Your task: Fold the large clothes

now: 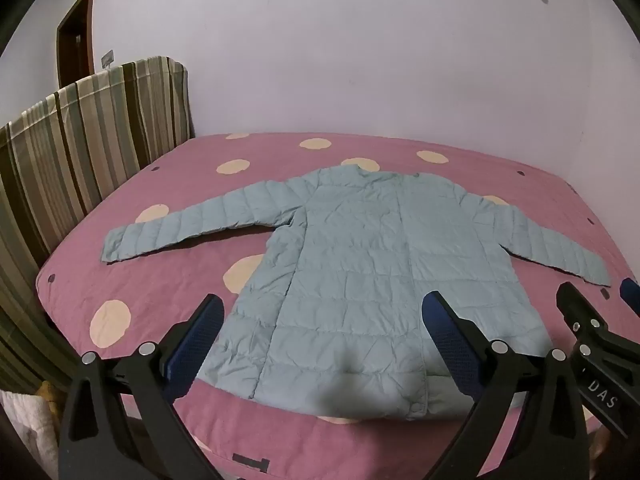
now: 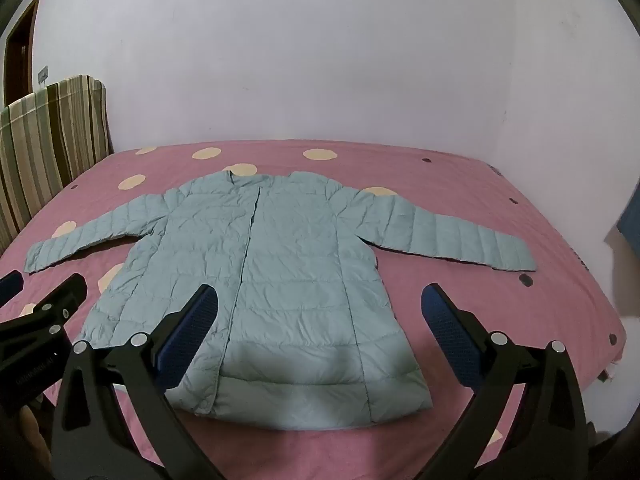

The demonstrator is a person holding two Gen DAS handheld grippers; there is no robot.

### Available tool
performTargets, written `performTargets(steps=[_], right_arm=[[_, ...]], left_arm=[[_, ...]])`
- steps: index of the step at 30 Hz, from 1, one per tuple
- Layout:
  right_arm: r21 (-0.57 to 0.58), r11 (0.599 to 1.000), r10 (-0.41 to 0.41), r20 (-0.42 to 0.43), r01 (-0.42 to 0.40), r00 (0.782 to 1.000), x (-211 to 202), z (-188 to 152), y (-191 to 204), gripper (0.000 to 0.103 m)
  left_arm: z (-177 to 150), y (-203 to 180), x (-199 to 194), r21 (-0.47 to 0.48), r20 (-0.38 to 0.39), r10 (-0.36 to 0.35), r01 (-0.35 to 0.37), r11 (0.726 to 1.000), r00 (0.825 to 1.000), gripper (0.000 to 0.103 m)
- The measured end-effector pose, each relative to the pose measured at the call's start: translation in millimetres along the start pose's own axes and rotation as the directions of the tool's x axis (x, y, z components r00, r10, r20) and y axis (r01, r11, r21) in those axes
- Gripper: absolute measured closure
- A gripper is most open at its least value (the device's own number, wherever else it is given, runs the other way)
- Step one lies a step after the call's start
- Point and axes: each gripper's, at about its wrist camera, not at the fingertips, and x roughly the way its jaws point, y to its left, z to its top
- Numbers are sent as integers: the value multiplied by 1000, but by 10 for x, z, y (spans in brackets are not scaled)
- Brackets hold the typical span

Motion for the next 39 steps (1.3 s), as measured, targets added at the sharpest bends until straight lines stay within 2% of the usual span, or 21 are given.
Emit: performTargets(steps=[39], right_arm=[[-3, 1000, 0, 0, 0, 1000, -3, 4, 6, 2]], left_arm=[[-46, -48, 0, 15, -7, 7, -7, 1000, 1000, 4]])
